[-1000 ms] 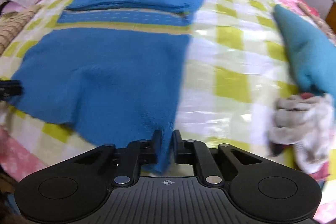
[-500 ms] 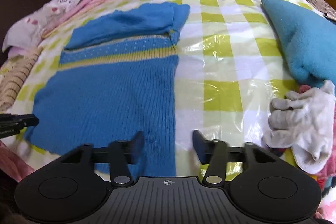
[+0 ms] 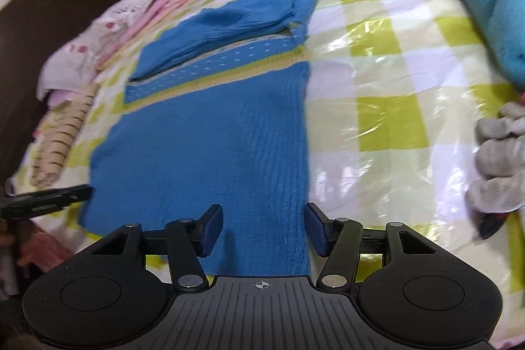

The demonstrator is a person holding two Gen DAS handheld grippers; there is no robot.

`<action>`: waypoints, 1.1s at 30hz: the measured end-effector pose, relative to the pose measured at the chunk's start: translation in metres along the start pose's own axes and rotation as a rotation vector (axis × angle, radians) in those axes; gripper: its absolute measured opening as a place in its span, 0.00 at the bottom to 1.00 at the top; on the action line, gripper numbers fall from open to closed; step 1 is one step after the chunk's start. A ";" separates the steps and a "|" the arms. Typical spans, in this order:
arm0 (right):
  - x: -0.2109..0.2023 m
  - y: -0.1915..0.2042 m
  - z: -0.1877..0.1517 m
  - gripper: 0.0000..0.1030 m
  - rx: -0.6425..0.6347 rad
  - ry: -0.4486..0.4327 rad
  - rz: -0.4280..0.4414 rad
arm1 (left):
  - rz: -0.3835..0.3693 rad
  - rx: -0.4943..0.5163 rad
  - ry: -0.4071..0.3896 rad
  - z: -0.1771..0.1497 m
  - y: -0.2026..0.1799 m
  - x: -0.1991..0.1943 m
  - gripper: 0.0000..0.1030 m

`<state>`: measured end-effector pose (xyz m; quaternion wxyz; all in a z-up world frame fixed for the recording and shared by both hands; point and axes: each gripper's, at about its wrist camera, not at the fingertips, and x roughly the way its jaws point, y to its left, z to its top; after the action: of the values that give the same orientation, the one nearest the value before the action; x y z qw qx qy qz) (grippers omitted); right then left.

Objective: Fold small clothes
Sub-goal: 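Lift the hem with both tools and fold it toward the collar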

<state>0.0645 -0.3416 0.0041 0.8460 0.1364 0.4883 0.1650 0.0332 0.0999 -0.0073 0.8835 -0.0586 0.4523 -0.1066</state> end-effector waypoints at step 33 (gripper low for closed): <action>0.008 -0.046 0.012 0.48 0.147 0.083 0.216 | -0.087 -0.034 0.028 0.010 0.027 -0.005 0.21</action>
<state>0.0854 -0.3806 -0.0142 0.7901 0.2428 0.5162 0.2243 0.0421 0.1272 -0.0023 0.8706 -0.0916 0.4633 -0.1379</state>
